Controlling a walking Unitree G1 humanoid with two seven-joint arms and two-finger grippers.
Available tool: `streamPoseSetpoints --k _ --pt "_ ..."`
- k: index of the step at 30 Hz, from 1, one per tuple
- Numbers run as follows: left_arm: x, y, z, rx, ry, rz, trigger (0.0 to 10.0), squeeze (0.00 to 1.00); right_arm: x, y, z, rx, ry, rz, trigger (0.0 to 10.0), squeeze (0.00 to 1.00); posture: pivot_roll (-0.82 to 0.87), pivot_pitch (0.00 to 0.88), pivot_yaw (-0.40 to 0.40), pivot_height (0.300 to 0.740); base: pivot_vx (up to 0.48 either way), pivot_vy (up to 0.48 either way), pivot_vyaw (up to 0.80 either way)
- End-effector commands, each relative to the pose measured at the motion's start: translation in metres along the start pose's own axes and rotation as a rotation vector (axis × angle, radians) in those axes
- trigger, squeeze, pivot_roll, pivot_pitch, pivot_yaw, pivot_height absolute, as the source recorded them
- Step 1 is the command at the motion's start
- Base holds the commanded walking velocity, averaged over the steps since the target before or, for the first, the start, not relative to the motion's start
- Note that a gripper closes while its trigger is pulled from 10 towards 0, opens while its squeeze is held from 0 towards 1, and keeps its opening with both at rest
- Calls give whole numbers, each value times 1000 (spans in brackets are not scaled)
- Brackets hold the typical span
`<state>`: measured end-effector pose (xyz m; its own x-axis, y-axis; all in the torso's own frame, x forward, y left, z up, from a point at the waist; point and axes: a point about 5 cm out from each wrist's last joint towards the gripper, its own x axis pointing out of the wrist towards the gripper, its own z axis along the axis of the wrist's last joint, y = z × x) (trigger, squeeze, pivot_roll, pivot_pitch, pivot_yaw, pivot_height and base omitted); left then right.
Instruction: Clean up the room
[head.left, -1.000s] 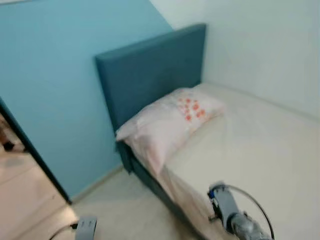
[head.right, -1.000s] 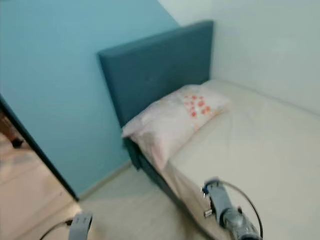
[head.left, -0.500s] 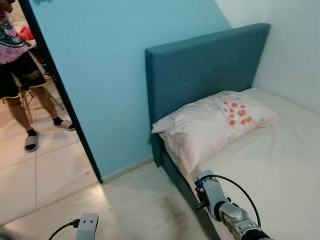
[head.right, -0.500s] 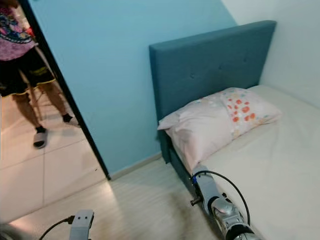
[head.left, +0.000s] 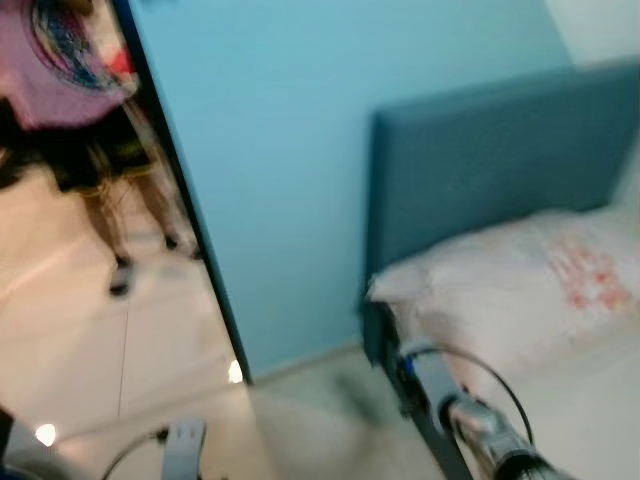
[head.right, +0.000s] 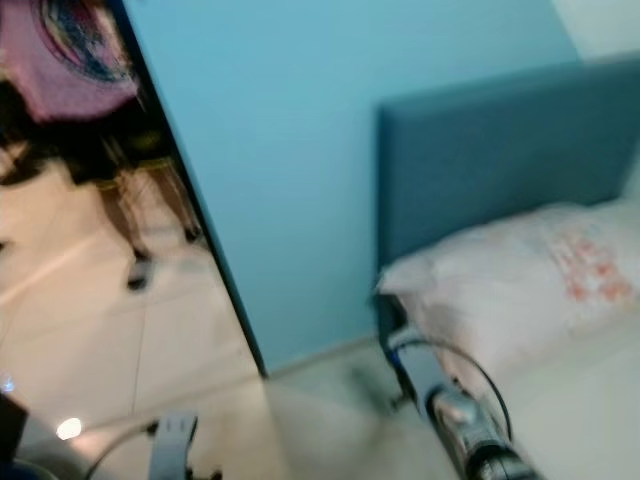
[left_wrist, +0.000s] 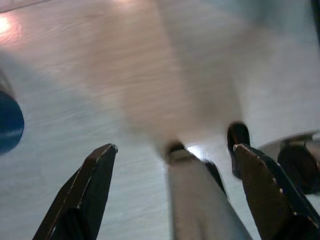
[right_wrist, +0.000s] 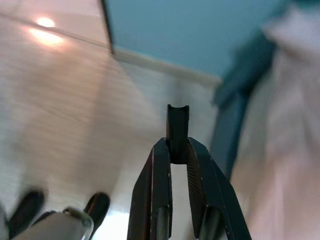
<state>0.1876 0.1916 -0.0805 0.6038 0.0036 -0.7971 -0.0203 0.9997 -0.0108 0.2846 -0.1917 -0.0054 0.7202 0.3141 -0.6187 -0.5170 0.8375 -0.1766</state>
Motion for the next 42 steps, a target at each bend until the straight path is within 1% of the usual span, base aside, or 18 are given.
streamPoseSetpoints --k 1,4,8,10,11,13,17,30,37,42 --pt "-2 7 -9 -30 31 23 10000 0 4 10 6 -28 -18 55 10000 0 -31 24 29 740 0 0 731" --pt "-2 7 -9 -38 30 24 10000 0 4 10 5 -31 -17 61 10000 0 -31 24 29 740 0 0 731" --pt "-3 6 -10 -34 34 21 10000 0 4 13 5 -35 -18 102 10000 0 -31 28 30 740 0 0 728" --pt "-3 6 -11 -28 38 18 10000 0 4 17 5 -44 -22 157 10000 0 -32 30 30 740 0 0 731" --pt "-3 6 -11 -28 38 18 10000 0 4 17 5 -44 -22 157 10000 0 -32 30 30 740 0 0 731" --pt "-3 6 -12 -27 40 18 10000 0 4 21 7 -43 -33 206 10000 0 -30 32 30 740 0 0 731" --pt "-3 7 -13 -23 43 19 10000 0 5 24 10 -39 -48 234 10000 0 -29 33 31 740 0 0 728" --pt "-3 7 -12 -11 42 17 10000 0 10 29 22 -23 -94 231 10000 0 -29 31 37 740 0 0 730" --pt "-2 1 -9 -3 29 -19 10000 0 14 37 30 -9 -120 231 10000 0 -35 32 35 740 0 0 728" --pt "-1 -2 -8 2 23 -37 10000 0 16 43 32 -12 -131 248 10000 0 -34 30 27 740 431 0 726"
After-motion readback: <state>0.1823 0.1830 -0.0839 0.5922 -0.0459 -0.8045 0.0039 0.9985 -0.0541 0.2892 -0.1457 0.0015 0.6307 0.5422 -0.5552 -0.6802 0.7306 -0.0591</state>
